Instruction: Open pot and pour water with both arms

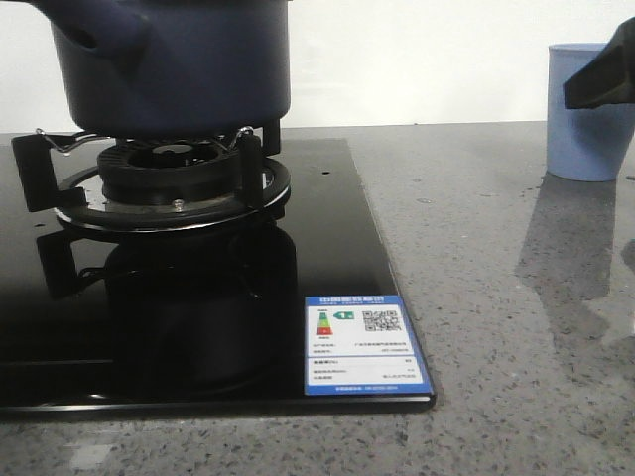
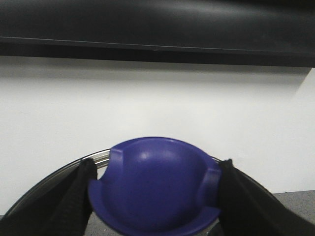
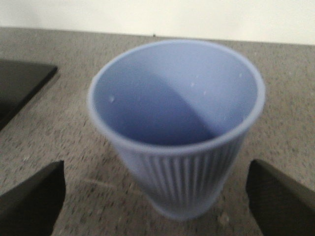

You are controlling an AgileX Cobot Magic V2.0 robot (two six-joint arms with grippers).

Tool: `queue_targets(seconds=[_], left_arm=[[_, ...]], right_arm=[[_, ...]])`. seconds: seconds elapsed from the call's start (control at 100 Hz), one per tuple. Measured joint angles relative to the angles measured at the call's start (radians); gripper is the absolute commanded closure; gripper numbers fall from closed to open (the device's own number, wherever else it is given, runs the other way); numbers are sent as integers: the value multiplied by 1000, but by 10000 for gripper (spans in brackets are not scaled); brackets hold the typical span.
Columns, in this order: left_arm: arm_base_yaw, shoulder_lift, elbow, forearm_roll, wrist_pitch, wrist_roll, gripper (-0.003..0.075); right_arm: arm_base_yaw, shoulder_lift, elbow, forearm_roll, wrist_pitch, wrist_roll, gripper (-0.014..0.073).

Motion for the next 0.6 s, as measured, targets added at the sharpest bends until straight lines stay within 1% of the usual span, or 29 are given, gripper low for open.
queue_targets(seconds=[0.08,0.24,0.41,0.6], left_arm=[[0,0,0,0,0,0,344],[-26,0,0,0,0,0,344],[-106,18,0,0,-8,0,344],[-210,94,0,0,-67,0,344]], right_arm=[[-18,-65,40,-70,4,72,-62],[-70,-225,140,-111,19,112,-62],[-89,-406,228,-116,49,136,-62],[-89,-571,268,-118,70,171,-62]])
